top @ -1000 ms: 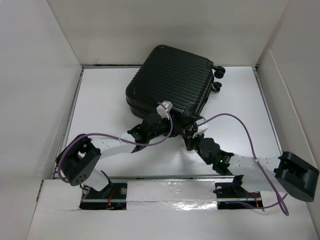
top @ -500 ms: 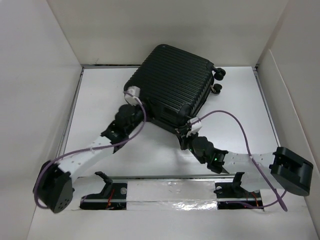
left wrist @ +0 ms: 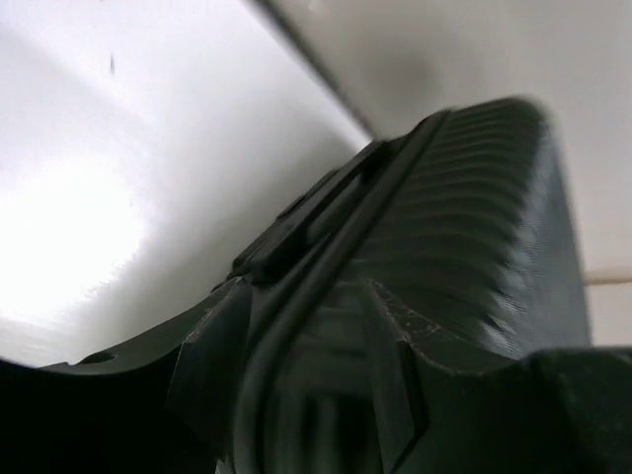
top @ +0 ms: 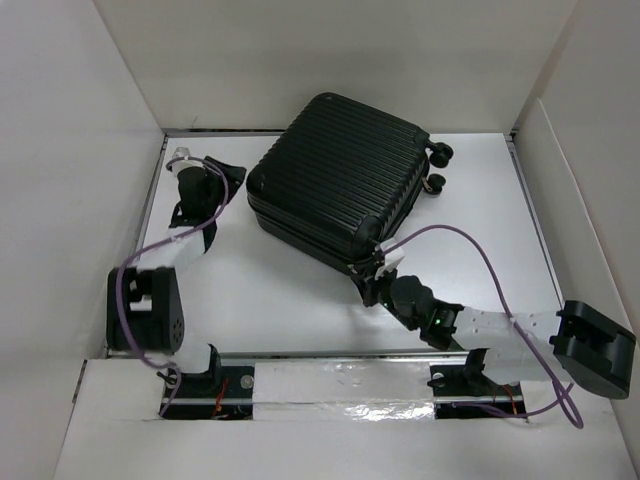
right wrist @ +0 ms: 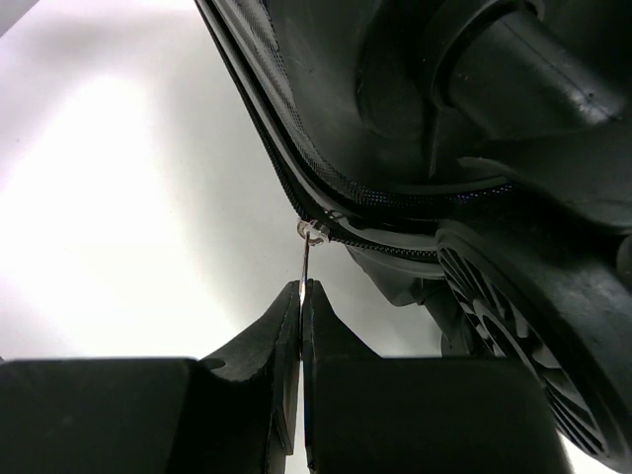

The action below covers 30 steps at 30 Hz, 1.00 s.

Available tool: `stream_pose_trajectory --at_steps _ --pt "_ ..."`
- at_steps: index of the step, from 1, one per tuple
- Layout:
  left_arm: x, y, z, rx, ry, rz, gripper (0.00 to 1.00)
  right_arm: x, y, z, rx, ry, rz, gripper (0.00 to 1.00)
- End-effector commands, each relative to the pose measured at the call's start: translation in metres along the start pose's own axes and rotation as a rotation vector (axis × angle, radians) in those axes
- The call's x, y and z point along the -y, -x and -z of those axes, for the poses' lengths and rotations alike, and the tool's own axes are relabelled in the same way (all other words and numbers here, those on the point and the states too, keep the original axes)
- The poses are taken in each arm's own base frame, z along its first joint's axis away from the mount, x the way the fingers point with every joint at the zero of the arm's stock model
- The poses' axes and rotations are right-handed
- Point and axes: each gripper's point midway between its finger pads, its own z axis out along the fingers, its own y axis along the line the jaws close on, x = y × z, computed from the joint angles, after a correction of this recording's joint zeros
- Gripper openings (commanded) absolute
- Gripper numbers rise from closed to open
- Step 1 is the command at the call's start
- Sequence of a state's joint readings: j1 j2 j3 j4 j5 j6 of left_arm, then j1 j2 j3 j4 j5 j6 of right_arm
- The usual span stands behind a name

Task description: Pack the luggage

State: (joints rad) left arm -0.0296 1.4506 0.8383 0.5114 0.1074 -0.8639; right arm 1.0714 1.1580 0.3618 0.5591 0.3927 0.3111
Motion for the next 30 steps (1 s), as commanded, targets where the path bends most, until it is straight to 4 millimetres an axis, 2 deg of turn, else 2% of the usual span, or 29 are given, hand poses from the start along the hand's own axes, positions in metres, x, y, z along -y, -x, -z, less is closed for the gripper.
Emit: stream_pose_trajectory --at_steps 1,2,3,6,8,9,11,12,14,15,16,17,18,19,20,21,22,23,24,25,26,27,28,29,30 --pt "0.024 -0.002 -0.023 -0.071 -0.071 0.028 0.44 -0.033 0.015 0.008 0.035 0.137 -0.039 0.0" --pt "0.024 -0.007 -0.029 -0.103 -0.073 0.027 0.43 -0.032 0.017 0.009 0.038 0.132 -0.037 0.0" --pt "0.02 -0.011 -0.043 -0.125 -0.063 0.028 0.42 -0.029 0.015 0.01 0.03 0.117 -0.032 0.0" --pt "0.009 -0.023 -0.063 -0.177 -0.04 0.037 0.4 -0.027 0.019 0.013 0.027 0.108 -0.026 0.0" --pt "0.005 -0.028 -0.069 -0.192 -0.04 0.042 0.37 -0.027 0.023 0.015 0.031 0.107 -0.024 0.0" --pt "0.003 -0.041 -0.071 -0.216 -0.041 0.042 0.36 -0.026 0.022 0.015 0.021 0.104 -0.02 0.0" --pt "0.009 -0.053 -0.072 -0.224 -0.068 0.038 0.34 -0.028 0.027 0.013 0.025 0.099 -0.017 0.0" --pt "0.01 -0.07 -0.066 -0.249 -0.076 0.033 0.33 -0.029 0.028 0.011 0.017 0.099 -0.013 0.0" --pt "0.02 -0.086 -0.059 -0.256 -0.133 0.039 0.31 -0.032 0.023 0.005 -0.007 0.099 -0.004 0.0" --pt "0.013 -0.101 -0.049 -0.278 -0.129 0.042 0.3 -0.04 0.03 0.001 0.003 0.118 -0.011 0.0" --pt "0.019 -0.118 -0.041 -0.301 -0.152 0.039 0.3 -0.043 0.023 -0.006 -0.02 0.12 -0.003 0.0" --pt "0.019 -0.138 -0.028 -0.325 -0.172 0.035 0.3 -0.053 0.025 -0.015 -0.022 0.145 -0.004 0.0" --pt "0.015 -0.139 -0.024 -0.317 -0.174 0.037 0.3 -0.057 0.028 -0.015 -0.015 0.165 -0.005 0.0" --pt "0.014 -0.148 -0.018 -0.328 -0.181 0.033 0.3 -0.072 0.041 -0.02 0.005 0.2 -0.01 0.0" --pt "0.017 -0.157 -0.011 -0.334 -0.204 0.026 0.3 -0.081 0.034 -0.028 -0.021 0.216 0.004 0.0" --pt "0.008 -0.167 0.0 -0.351 -0.196 0.019 0.3 -0.091 0.039 -0.034 -0.019 0.246 0.014 0.0" --pt "0.007 -0.172 0.006 -0.36 -0.207 0.012 0.3 -0.111 0.061 -0.041 0.02 0.288 0.007 0.0" --pt "0.009 -0.178 0.012 -0.371 -0.221 0.002 0.3 -0.118 0.051 -0.054 -0.011 0.3 0.023 0.0" --pt "0.001 -0.181 0.02 -0.375 -0.211 -0.006 0.3 -0.131 0.051 -0.06 -0.026 0.344 0.04 0.0" --pt "0.001 -0.185 0.026 -0.383 -0.224 -0.025 0.3 -0.141 0.054 -0.069 -0.032 0.366 0.048 0.0" --pt "0.003 -0.186 0.03 -0.386 -0.245 -0.036 0.3 -0.166 0.081 -0.076 0.011 0.414 0.044 0.0" --pt "-0.002 -0.187 0.039 -0.393 -0.248 -0.046 0.3 -0.182 0.059 -0.086 -0.049 0.454 0.08 0.0" --pt "-0.002 -0.188 0.043 -0.397 -0.261 -0.064 0.3 -0.196 0.06 -0.09 -0.054 0.486 0.086 0.0" --pt "0.0 -0.19 0.05 -0.409 -0.292 -0.077 0.3 -0.213 0.085 -0.098 -0.012 0.514 0.079 0.0" --pt "-0.004 -0.192 0.057 -0.415 -0.293 -0.085 0.3 -0.229 0.065 -0.101 -0.065 0.576 0.094 0.0"
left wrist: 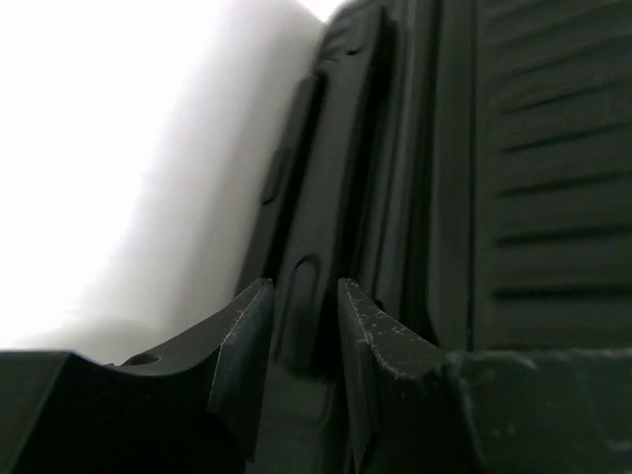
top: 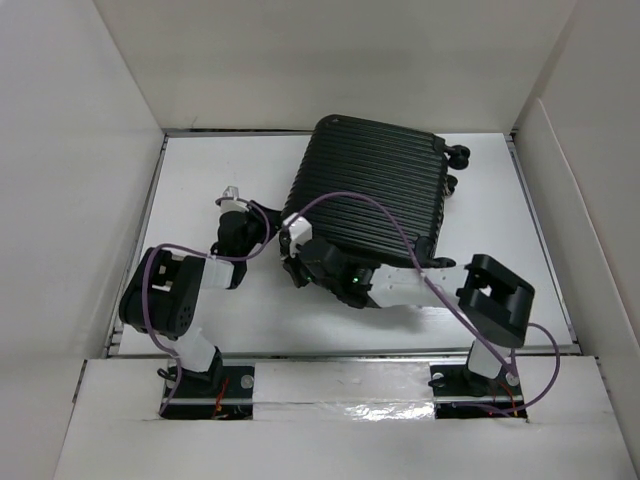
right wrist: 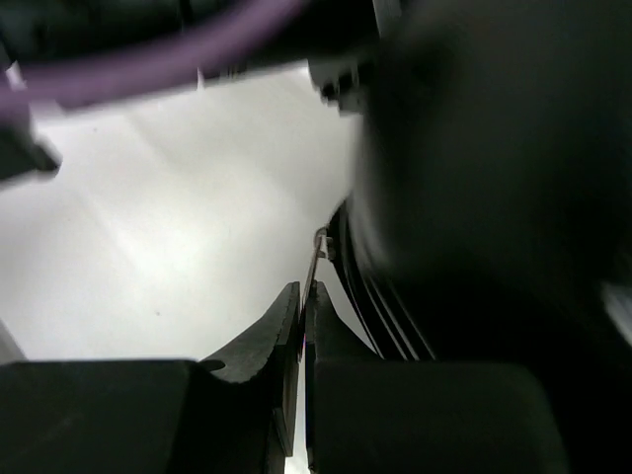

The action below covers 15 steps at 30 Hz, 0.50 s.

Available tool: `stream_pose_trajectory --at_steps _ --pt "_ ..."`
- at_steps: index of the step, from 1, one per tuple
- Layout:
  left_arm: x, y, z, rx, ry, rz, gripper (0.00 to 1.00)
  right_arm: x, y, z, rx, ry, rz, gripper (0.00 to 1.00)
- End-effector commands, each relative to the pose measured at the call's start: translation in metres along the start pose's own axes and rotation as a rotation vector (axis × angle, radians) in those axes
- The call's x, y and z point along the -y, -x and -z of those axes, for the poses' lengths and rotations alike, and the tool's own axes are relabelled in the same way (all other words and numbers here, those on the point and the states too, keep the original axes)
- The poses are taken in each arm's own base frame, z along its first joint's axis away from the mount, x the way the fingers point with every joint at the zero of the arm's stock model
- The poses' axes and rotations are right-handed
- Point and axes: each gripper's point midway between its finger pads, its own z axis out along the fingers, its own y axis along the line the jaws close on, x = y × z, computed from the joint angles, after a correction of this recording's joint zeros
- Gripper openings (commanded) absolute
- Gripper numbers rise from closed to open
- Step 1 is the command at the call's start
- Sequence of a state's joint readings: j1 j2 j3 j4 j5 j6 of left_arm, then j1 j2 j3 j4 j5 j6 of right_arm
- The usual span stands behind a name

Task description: Pack the luggage

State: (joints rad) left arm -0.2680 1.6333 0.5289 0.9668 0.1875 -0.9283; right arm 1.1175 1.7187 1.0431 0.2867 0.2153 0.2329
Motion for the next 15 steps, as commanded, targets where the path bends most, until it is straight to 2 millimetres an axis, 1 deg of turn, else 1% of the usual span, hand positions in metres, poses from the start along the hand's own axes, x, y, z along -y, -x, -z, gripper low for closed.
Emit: stream_pose_trajectory --at_steps 1,2,3,4,5,6,7,8,9,10,11,12,13,14,15 --pt "0.021 -0.04 0.026 -0.145 -0.138 -0.104 0.3 -0.122 0.074 0.002 0.163 0.427 0.015 0.0" --pt "0.022 -0.04 0.03 -0.142 -0.147 -0.108 0.29 -0.126 0.078 -0.001 0.167 0.44 0.013 0.0" --pt "0.018 -0.044 0.037 -0.146 -0.147 -0.106 0.29 -0.135 0.081 0.0 0.177 0.462 0.008 0.0" --pt "0.018 -0.05 0.04 -0.158 -0.154 -0.103 0.3 -0.135 0.08 0.001 0.181 0.465 0.007 0.0" --pt "0.021 -0.05 0.043 -0.155 -0.169 -0.089 0.29 -0.134 0.079 0.003 0.182 0.466 0.005 0.0" --pt "0.017 -0.053 0.05 -0.156 -0.167 -0.081 0.29 -0.13 0.079 0.005 0.187 0.452 0.0 0.0" --pt "0.017 -0.053 0.052 -0.149 -0.17 -0.079 0.29 -0.121 0.074 0.015 0.183 0.429 -0.003 0.0" --pt "0.014 -0.051 0.053 -0.138 -0.153 -0.077 0.29 -0.114 0.07 0.02 0.184 0.405 -0.01 0.0" --pt "0.016 -0.05 0.057 -0.131 -0.156 -0.079 0.29 -0.107 0.066 0.025 0.177 0.377 -0.019 0.0" --pt "0.017 -0.048 0.058 -0.122 -0.155 -0.082 0.29 -0.099 0.047 0.031 0.135 0.367 -0.019 0.02" --pt "0.014 -0.047 0.059 -0.116 -0.142 -0.084 0.29 -0.094 0.057 0.045 0.148 0.365 -0.031 0.33" --pt "0.015 -0.046 0.06 -0.112 -0.14 -0.09 0.29 -0.088 0.046 0.052 0.096 0.35 -0.027 0.49" --pt "0.016 -0.044 0.059 -0.109 -0.138 -0.102 0.29 -0.087 0.045 0.061 0.081 0.355 -0.023 0.61" --pt "0.013 -0.046 0.059 -0.118 -0.125 -0.105 0.29 -0.079 0.043 0.067 0.062 0.346 -0.017 0.76" --pt "0.014 -0.045 0.058 -0.119 -0.126 -0.108 0.29 -0.072 0.05 0.085 0.05 0.335 -0.013 0.8"
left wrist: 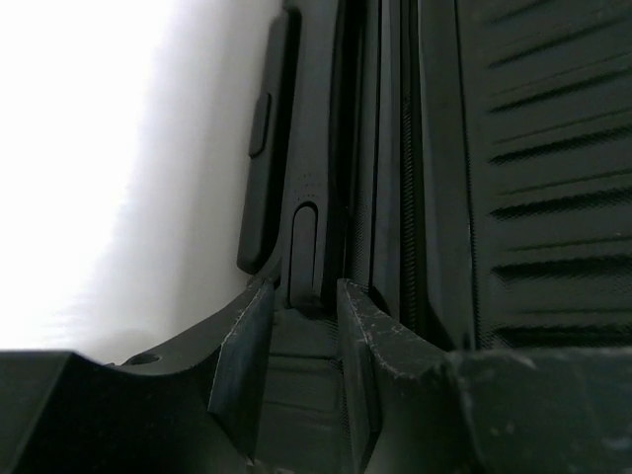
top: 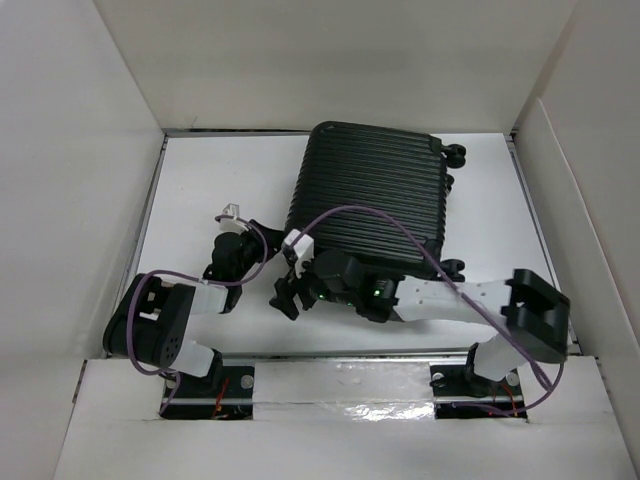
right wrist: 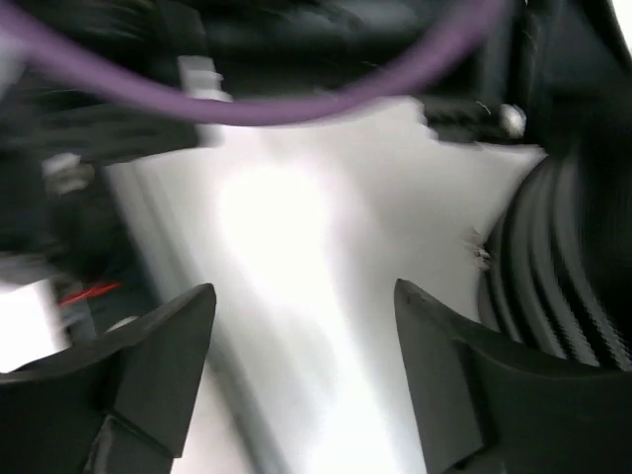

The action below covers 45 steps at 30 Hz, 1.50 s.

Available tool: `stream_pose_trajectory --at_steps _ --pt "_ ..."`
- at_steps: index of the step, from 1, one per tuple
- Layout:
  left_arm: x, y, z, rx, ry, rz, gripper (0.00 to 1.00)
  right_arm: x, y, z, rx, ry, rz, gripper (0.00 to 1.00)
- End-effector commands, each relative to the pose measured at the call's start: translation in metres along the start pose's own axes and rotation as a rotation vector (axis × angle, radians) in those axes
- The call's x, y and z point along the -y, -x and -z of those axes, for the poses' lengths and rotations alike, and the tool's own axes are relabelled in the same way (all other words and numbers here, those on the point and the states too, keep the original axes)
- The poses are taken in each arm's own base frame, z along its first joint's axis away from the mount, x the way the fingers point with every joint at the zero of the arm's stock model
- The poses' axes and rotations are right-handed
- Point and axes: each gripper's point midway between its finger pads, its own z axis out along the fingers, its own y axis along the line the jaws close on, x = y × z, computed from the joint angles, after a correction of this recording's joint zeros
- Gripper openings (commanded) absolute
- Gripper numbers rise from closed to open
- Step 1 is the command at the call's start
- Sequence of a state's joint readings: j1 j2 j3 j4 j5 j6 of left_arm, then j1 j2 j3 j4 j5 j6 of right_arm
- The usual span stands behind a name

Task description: Pack the luggage

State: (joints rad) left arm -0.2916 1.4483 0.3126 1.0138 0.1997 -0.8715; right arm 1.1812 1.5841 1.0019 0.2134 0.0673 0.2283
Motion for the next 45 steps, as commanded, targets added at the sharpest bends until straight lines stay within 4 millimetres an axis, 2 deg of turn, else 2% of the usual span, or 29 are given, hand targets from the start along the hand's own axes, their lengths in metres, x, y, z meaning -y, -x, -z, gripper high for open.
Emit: stream_pose_trajectory --at_steps 1,5,6,7,8,9,10,11,12,13,14,15,17,18,22,24,27,28,31,33,34,35,36,38,39,40,41,42,45 --pt "0.024 -0.018 0.006 -0.095 -0.1 -0.048 0.29 -0.027 0.051 0.049 0.091 0.122 -0.025 0.83" --pt "0.026 -0.018 0.006 -0.098 -0.107 -0.05 0.29 0.024 0.093 0.105 0.198 0.014 -0.046 0.88" --pt "0.028 -0.017 0.007 -0.093 -0.116 -0.052 0.29 0.041 0.093 0.116 0.21 -0.025 -0.06 0.88" --pt "0.029 -0.016 0.008 -0.09 -0.117 -0.056 0.29 0.079 0.114 0.144 0.298 -0.134 -0.085 0.85" --pt "0.028 -0.016 0.009 -0.087 -0.11 -0.064 0.29 0.107 0.118 0.159 0.332 -0.227 -0.108 0.46" --pt "0.031 -0.013 0.012 -0.077 -0.118 -0.071 0.29 0.139 0.108 0.173 0.329 -0.349 -0.148 0.25" --pt "0.032 -0.012 0.013 -0.072 -0.12 -0.076 0.29 0.181 0.115 0.205 0.39 -0.492 -0.181 0.12" --pt "0.031 -0.011 0.015 -0.07 -0.112 -0.079 0.29 0.204 0.111 0.221 0.408 -0.578 -0.2 0.0" --pt "0.034 -0.009 0.017 -0.06 -0.122 -0.094 0.29 0.225 0.108 0.236 0.426 -0.657 -0.227 0.0" --pt "0.035 -0.007 0.019 -0.057 -0.123 -0.099 0.29 0.24 0.102 0.246 0.429 -0.696 -0.24 0.02" --pt "0.034 -0.008 0.02 -0.058 -0.117 -0.103 0.29 0.27 0.097 0.268 0.448 -0.786 -0.266 0.39" --pt "0.037 -0.006 0.022 -0.05 -0.124 -0.114 0.29 0.282 0.095 0.275 0.461 -0.802 -0.291 0.63" --pt "0.037 -0.008 0.025 -0.053 -0.122 -0.126 0.29 0.301 0.086 0.271 0.426 -0.779 -0.324 1.0" --pt "0.039 -0.005 0.026 -0.038 -0.122 -0.136 0.29 0.317 0.082 0.279 0.42 -0.8 -0.347 1.0" --pt "0.043 -0.012 0.026 -0.038 -0.101 -0.184 0.29 0.328 0.071 0.252 0.326 -0.63 -0.389 1.0" --pt "0.047 -0.018 0.025 -0.048 -0.102 -0.198 0.29 0.342 0.075 0.243 0.346 -0.607 -0.385 1.0" --pt "0.053 -0.022 0.024 -0.057 -0.104 -0.22 0.29 0.341 0.084 0.223 0.353 -0.475 -0.394 1.0" --pt "0.059 -0.03 0.024 -0.07 -0.117 -0.229 0.29 0.343 0.075 0.205 0.308 -0.413 -0.417 1.0" --pt "0.073 -0.052 0.03 -0.095 -0.136 -0.249 0.29 0.342 0.083 0.167 0.256 -0.268 -0.407 1.0" --pt "0.076 -0.061 0.034 -0.095 -0.132 -0.249 0.29 0.33 0.083 0.136 0.185 -0.19 -0.406 0.99" --pt "0.077 -0.068 0.037 -0.105 -0.133 -0.252 0.29 0.328 0.107 0.128 0.198 -0.159 -0.347 0.99" --pt "0.08 -0.078 0.041 -0.118 -0.136 -0.259 0.29 0.324 0.098 0.102 0.155 -0.112 -0.359 0.99" --pt "0.083 -0.078 0.044 -0.1 -0.134 -0.251 0.29 0.32 0.099 0.091 0.136 -0.079 -0.363 0.99" --pt "0.084 -0.085 0.051 -0.104 -0.142 -0.244 0.29 0.318 0.115 0.065 0.123 -0.007 -0.337 1.0" --pt "0.091 -0.09 0.056 -0.107 -0.16 -0.242 0.29 0.306 0.115 0.051 0.09 0.027 -0.343 1.0" --pt "0.09 -0.094 0.06 -0.112 -0.16 -0.233 0.29 0.303 0.118 0.042 0.08 0.04 -0.336 1.0" --pt "0.092 -0.097 0.062 -0.115 -0.165 -0.236 0.29 0.301 0.14 0.036 0.103 0.051 -0.301 1.0" --pt "0.096 -0.102 0.066 -0.114 -0.171 -0.24 0.29 0.294 0.134 0.021 0.072 0.067 -0.309 1.0" --pt "0.096 -0.099 0.065 -0.102 -0.15 -0.251 0.29 0.287 0.161 0.008 0.117 0.067 -0.273 1.0"
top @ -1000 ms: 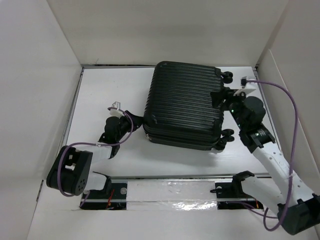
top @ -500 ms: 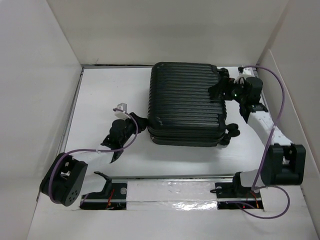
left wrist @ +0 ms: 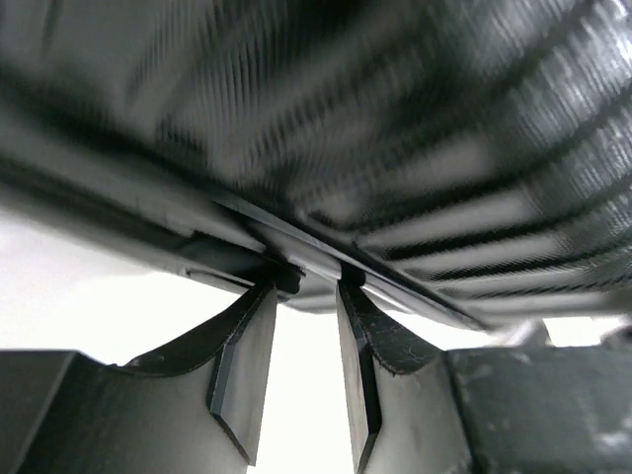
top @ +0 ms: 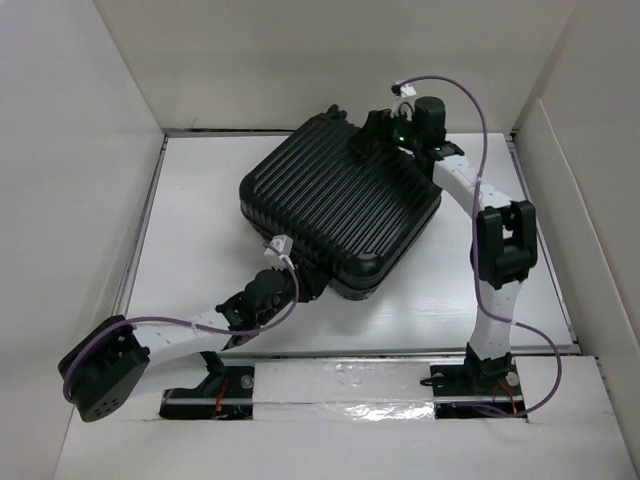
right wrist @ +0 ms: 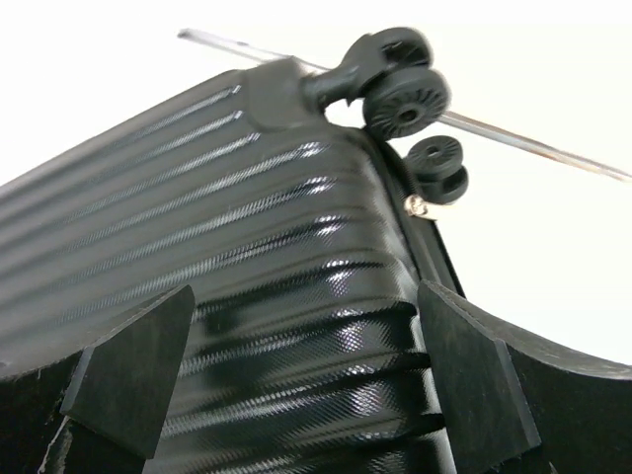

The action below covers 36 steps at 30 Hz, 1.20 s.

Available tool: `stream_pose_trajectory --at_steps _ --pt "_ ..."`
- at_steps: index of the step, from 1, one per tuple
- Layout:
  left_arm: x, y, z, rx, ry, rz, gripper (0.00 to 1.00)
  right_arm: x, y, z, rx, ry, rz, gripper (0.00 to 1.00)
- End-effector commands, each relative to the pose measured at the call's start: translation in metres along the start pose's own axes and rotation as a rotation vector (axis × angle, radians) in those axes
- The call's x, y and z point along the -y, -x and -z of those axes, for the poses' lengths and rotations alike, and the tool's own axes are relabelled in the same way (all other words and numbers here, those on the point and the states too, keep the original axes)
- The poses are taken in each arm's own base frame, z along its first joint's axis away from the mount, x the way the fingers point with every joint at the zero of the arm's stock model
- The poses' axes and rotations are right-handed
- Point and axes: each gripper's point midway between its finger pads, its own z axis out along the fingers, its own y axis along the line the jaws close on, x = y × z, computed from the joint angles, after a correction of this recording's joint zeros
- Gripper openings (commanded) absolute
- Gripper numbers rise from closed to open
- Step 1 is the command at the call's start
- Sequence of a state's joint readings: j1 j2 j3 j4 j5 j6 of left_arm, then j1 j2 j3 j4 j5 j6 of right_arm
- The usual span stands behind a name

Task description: Pack the luggage

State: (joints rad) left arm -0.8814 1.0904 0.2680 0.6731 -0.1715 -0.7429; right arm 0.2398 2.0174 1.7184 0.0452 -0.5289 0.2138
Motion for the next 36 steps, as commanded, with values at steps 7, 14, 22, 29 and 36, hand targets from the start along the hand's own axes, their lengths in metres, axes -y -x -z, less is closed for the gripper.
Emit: stream_pose_trajectory --at_steps 7,14,22,29,36 --pt "0.027 0.037 -0.008 0.115 -0.022 -0.008 0.29 -0.155 0.059 -0.002 0.041 0.345 0.058 1.0" --pt "0.031 0.051 -0.014 0.141 -0.016 -0.019 0.3 -0.184 0.13 0.076 0.249 0.341 0.185 1.0" --pt "0.027 0.056 -0.006 0.144 -0.032 -0.024 0.3 -0.209 0.032 0.221 0.52 0.138 0.178 0.0" --pt "0.021 0.046 0.004 0.084 -0.025 -0.032 0.3 -0.193 -0.138 0.277 0.333 0.111 0.01 0.0" --pt "0.015 0.039 0.016 0.038 0.001 -0.043 0.3 -0.166 -0.203 0.277 0.152 -0.051 -0.043 0.05"
